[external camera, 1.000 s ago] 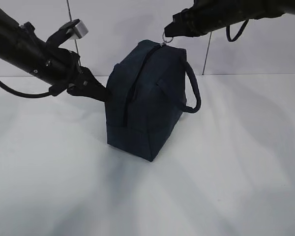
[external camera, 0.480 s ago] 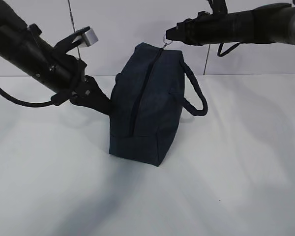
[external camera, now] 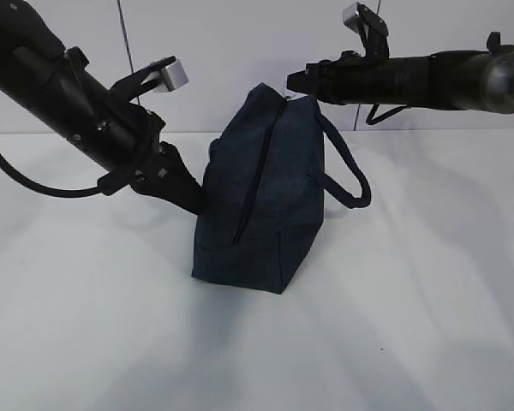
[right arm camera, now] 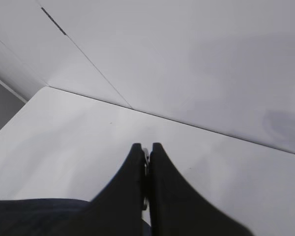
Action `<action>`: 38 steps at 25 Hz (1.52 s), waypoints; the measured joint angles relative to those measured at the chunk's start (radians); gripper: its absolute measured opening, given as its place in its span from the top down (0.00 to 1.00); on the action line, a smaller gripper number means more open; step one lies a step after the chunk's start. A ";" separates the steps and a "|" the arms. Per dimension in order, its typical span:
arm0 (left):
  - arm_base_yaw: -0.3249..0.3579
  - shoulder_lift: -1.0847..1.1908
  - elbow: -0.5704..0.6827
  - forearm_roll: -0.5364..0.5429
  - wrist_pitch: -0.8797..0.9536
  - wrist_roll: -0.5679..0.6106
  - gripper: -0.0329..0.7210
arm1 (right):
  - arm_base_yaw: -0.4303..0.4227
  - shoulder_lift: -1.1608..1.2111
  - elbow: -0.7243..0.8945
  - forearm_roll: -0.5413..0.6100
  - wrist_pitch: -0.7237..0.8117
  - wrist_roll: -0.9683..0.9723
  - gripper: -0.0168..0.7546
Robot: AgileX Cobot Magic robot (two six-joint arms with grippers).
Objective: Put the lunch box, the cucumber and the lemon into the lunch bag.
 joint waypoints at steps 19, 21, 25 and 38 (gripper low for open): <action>0.090 -0.095 -0.047 -0.126 0.047 -0.114 0.57 | -0.004 0.010 0.000 0.057 0.029 -0.027 0.97; 0.091 -0.104 -0.072 -0.141 0.023 -0.136 0.55 | -0.004 0.011 0.000 0.057 0.038 -0.027 0.97; 0.092 -0.106 -0.138 -0.188 -0.123 -0.162 0.53 | -0.004 0.011 0.000 0.057 0.049 -0.029 0.97; 0.082 0.029 -0.299 -0.201 -0.269 -0.217 0.53 | -0.007 0.011 0.000 0.057 0.065 -0.031 0.97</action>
